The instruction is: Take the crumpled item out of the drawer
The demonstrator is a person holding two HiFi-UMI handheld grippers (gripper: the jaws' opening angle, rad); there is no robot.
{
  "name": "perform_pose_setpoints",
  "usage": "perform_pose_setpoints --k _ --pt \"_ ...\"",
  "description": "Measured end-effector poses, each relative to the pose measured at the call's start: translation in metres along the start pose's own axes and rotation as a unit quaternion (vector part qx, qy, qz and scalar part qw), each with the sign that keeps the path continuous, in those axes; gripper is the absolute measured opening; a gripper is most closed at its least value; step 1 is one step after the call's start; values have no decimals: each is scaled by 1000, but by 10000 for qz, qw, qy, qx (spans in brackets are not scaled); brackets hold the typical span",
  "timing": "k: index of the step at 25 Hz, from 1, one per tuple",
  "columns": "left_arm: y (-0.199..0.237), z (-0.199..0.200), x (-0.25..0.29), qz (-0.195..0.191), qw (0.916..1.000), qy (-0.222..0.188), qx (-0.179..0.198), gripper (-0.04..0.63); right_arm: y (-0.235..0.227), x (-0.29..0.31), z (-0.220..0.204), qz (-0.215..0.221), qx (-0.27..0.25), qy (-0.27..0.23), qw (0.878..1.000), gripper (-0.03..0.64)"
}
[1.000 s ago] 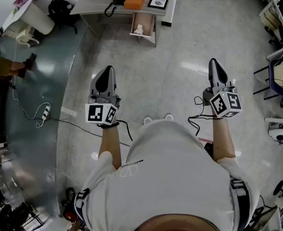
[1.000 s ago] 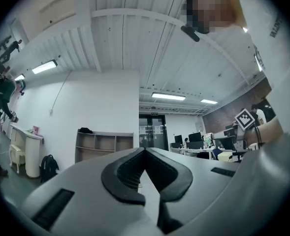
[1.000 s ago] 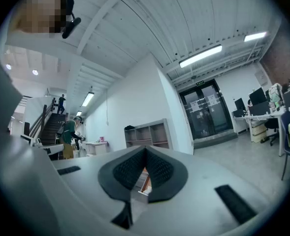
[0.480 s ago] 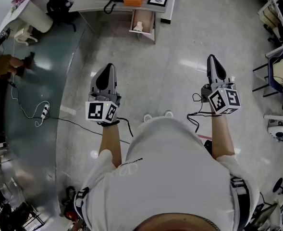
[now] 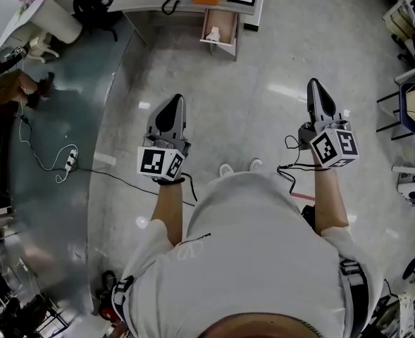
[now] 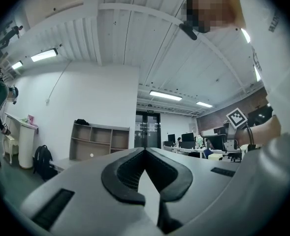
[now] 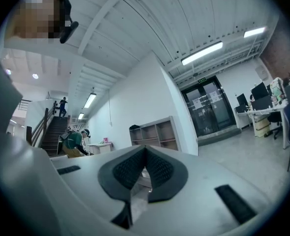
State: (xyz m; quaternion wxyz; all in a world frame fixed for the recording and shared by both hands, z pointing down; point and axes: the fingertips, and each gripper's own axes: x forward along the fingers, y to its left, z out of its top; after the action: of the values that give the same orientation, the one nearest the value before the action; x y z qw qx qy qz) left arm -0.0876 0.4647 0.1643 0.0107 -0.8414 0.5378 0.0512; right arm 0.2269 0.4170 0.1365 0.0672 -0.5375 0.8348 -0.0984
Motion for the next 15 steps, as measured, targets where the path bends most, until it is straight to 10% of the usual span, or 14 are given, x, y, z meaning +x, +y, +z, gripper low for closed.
perform_pose_setpoints --k 15 --pt "18 -19 9 -206 9992 -15 -352 -2 27 30 -2 101 -11 84 9999 -2"
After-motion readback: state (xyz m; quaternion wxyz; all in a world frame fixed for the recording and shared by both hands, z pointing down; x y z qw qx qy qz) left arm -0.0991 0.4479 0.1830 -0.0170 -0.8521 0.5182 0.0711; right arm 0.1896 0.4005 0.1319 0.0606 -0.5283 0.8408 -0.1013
